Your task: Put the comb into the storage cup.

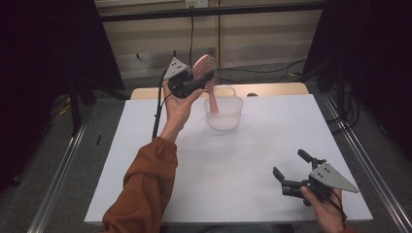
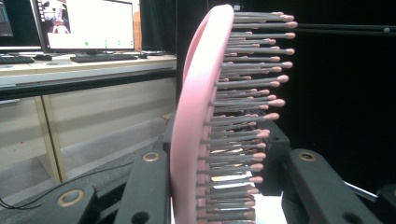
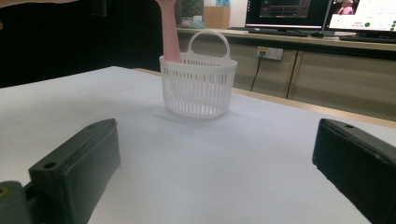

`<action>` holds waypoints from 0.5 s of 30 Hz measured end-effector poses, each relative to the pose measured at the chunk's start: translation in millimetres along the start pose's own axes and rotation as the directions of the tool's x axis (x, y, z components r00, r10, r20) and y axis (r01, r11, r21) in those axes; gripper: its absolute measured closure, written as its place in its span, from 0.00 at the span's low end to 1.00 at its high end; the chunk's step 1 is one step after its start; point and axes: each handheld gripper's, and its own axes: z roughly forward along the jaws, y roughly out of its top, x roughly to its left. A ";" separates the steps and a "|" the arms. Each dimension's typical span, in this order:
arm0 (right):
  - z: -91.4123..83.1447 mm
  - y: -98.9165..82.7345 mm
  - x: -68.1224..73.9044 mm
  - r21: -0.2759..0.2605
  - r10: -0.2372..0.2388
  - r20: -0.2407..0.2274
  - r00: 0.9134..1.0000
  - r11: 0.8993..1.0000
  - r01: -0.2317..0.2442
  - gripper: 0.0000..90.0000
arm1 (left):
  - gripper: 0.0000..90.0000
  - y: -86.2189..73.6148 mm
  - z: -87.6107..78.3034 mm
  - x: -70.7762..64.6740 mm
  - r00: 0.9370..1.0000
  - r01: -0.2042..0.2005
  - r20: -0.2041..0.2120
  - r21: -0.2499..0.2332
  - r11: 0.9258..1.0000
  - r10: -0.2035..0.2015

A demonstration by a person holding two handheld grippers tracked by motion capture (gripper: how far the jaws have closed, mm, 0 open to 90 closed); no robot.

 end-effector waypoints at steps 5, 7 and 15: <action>-0.1 -0.1 0.5 0.003 0.000 -0.003 1.000 1.000 0.000 0.01 | 0.71 -6.0 6.3 -2.9 1.000 -0.027 0.007 0.006 1.000 0.026; -0.2 -0.1 0.2 0.003 -0.001 -0.003 1.000 1.000 0.001 0.01 | 0.71 -9.5 7.8 -4.4 1.000 -0.027 0.011 0.003 1.000 0.027; 0.1 -0.5 0.2 0.005 0.002 -0.008 1.000 1.000 -0.002 0.01 | 0.71 -22.0 12.5 -4.5 0.999 -0.039 0.000 0.037 0.999 0.039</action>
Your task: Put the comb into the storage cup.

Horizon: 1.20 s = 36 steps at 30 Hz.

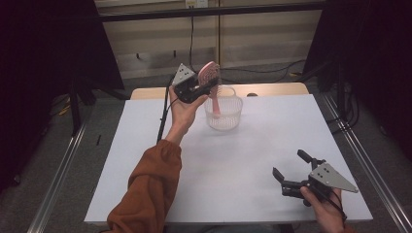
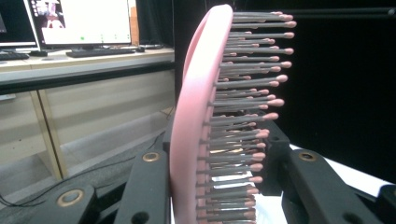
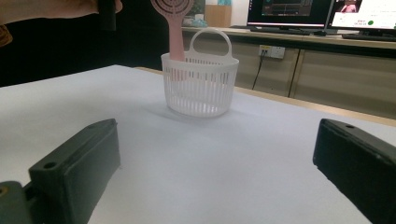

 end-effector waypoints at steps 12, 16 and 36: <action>0.6 -0.5 0.2 0.003 -0.002 -0.004 1.000 1.000 0.002 0.01 | 0.71 -19.1 6.2 3.8 1.000 0.011 0.001 0.043 0.999 -0.011; 0.9 -0.7 1.2 0.007 -0.015 -0.010 1.000 1.000 0.015 0.01 | 0.71 -21.2 8.2 3.6 1.000 0.009 0.003 0.051 0.999 -0.010; 0.8 -1.1 1.7 0.015 -0.016 -0.017 1.000 1.000 0.017 0.01 | 0.70 -37.5 4.3 12.9 1.000 0.022 -0.016 0.098 0.995 -0.020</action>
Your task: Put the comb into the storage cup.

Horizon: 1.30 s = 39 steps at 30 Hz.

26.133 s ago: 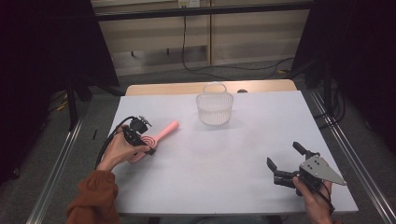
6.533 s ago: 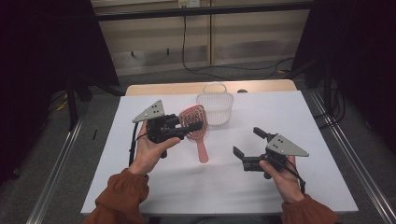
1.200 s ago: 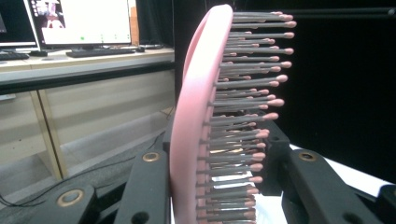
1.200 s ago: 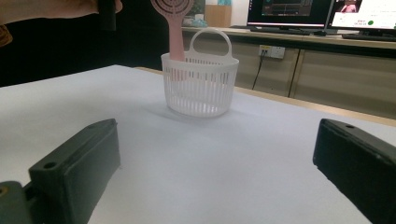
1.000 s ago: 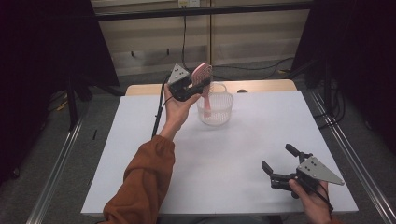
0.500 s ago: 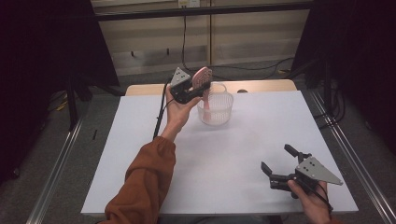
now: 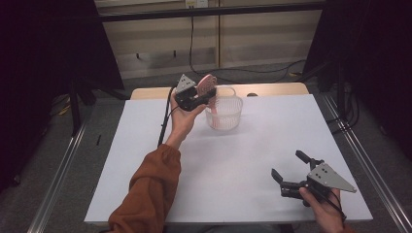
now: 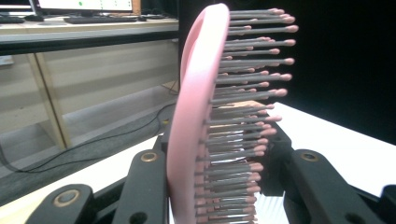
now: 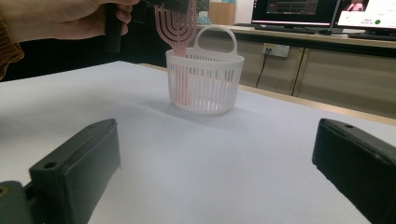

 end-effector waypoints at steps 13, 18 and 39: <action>0.8 -0.6 -0.4 0.000 0.000 0.000 1.000 1.000 0.000 0.01 | 0.64 1.8 -4.2 4.8 0.994 -0.088 -0.067 0.043 0.995 0.091; 0.6 -0.5 0.4 0.001 0.000 -0.005 1.000 1.000 0.000 0.01 | 0.62 0.5 -6.7 11.3 0.991 -0.075 -0.103 0.054 0.996 0.081; 2.1 -1.5 1.2 0.006 0.002 -0.022 1.000 1.000 -0.002 0.01 | 0.54 -5.9 -6.2 21.0 0.993 -0.073 -0.088 0.067 0.995 0.079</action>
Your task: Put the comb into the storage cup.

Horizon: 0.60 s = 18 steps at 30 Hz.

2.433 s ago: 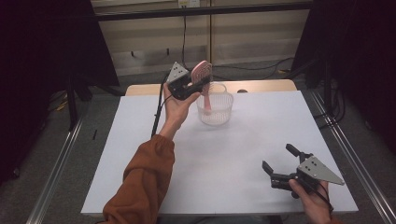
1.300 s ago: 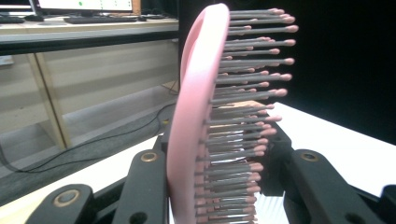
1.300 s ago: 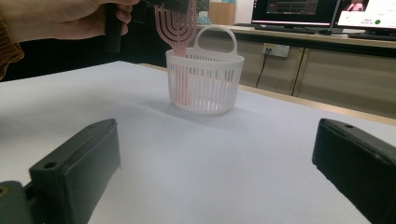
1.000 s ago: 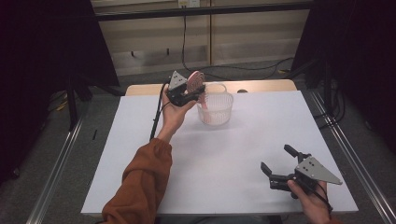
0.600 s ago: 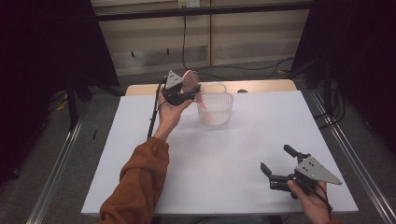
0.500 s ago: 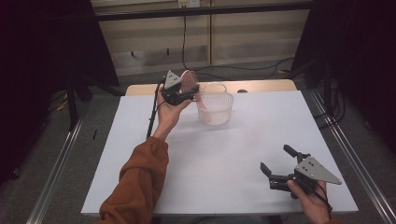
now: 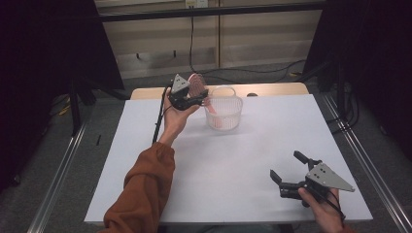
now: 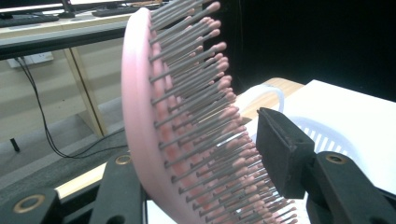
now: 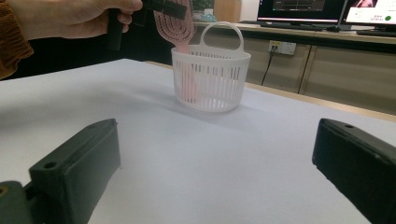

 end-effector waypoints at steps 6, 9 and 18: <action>0.0 0.0 0.3 0.001 -0.001 -0.002 1.000 1.000 0.001 0.01 | 0.55 -1.4 -0.6 -0.3 1.000 0.015 0.010 -0.004 1.000 -0.015; 0.1 -0.1 0.2 0.004 -0.001 0.000 1.000 1.000 0.001 0.01 | 0.59 -1.6 -0.2 -0.9 0.998 0.031 0.048 -0.004 1.000 -0.030; 0.2 -0.6 0.0 0.008 0.002 -0.005 1.000 1.000 -0.002 0.01 | 0.53 -3.0 0.2 -1.0 0.998 0.046 0.029 0.014 0.999 -0.047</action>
